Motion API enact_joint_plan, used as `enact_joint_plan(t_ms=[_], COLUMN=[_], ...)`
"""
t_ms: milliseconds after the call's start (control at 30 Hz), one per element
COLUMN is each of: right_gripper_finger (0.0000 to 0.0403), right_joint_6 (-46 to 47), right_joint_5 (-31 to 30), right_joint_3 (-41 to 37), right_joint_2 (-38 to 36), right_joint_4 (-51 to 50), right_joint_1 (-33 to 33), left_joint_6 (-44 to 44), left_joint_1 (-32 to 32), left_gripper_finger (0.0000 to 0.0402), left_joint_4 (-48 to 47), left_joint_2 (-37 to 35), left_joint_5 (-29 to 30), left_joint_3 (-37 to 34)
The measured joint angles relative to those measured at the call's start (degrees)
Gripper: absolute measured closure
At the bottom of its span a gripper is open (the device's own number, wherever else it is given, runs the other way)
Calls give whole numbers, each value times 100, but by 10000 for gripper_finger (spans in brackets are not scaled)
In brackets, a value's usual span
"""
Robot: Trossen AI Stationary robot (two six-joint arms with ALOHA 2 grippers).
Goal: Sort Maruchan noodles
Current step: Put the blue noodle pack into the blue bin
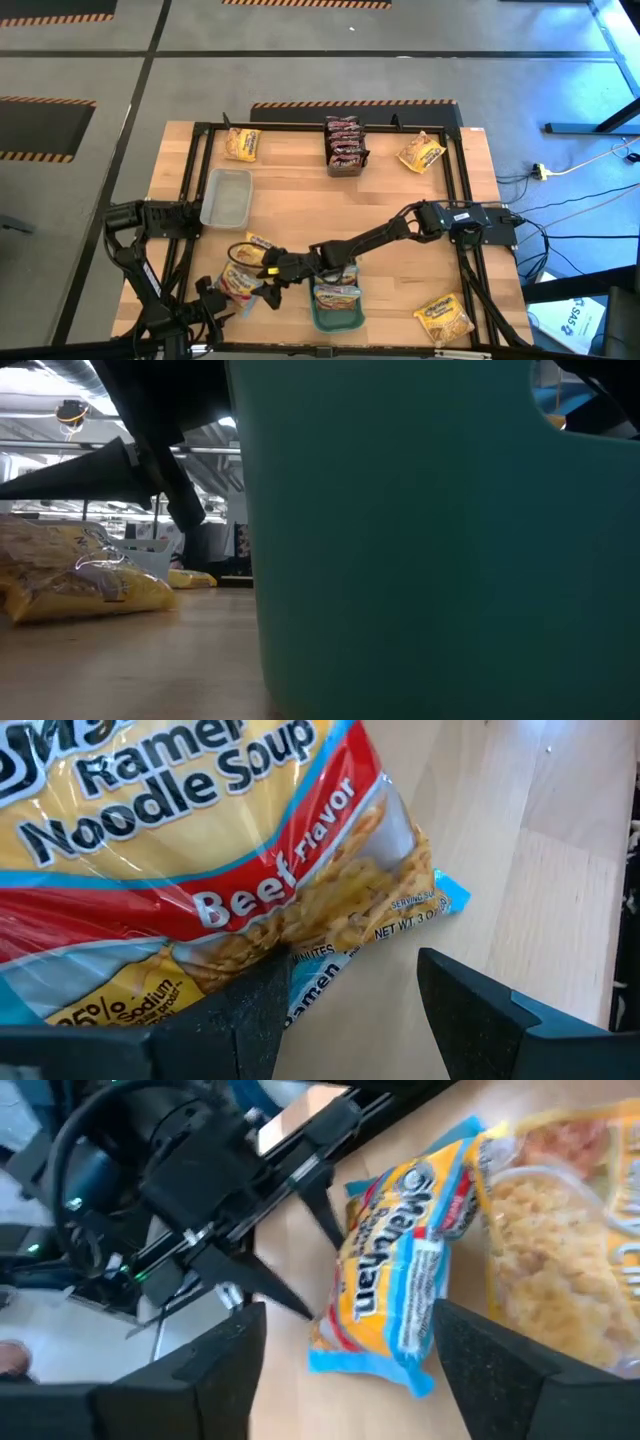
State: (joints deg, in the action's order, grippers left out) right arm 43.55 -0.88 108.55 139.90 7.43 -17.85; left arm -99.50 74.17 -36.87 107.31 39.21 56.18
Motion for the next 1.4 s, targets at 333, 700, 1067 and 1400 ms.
enact_joint_plan(t_ms=[333, 700, 1067, 1400], right_gripper_finger=[79, 98, 100, 100], right_joint_6=[188, -94, -1165, -1404], right_joint_5=[-490, -460, -477, -876], right_joint_3=[0, 7, 965, 1064], right_joint_2=[0, 0, -5, -9], right_joint_4=[-258, -428, -1576, -1671], right_joint_1=[72, 74, 68, 107], left_joint_6=[261, 409, 240, -593], left_joint_1=[-195, -376, -209, -348], left_gripper_finger=[189, 189, 189, 189], left_joint_4=[30, -4, -372, -626], left_joint_2=[2, -30, -454, -760], left_joint_5=[284, 305, 307, 725], left_joint_3=[-4, 80, 391, 400])
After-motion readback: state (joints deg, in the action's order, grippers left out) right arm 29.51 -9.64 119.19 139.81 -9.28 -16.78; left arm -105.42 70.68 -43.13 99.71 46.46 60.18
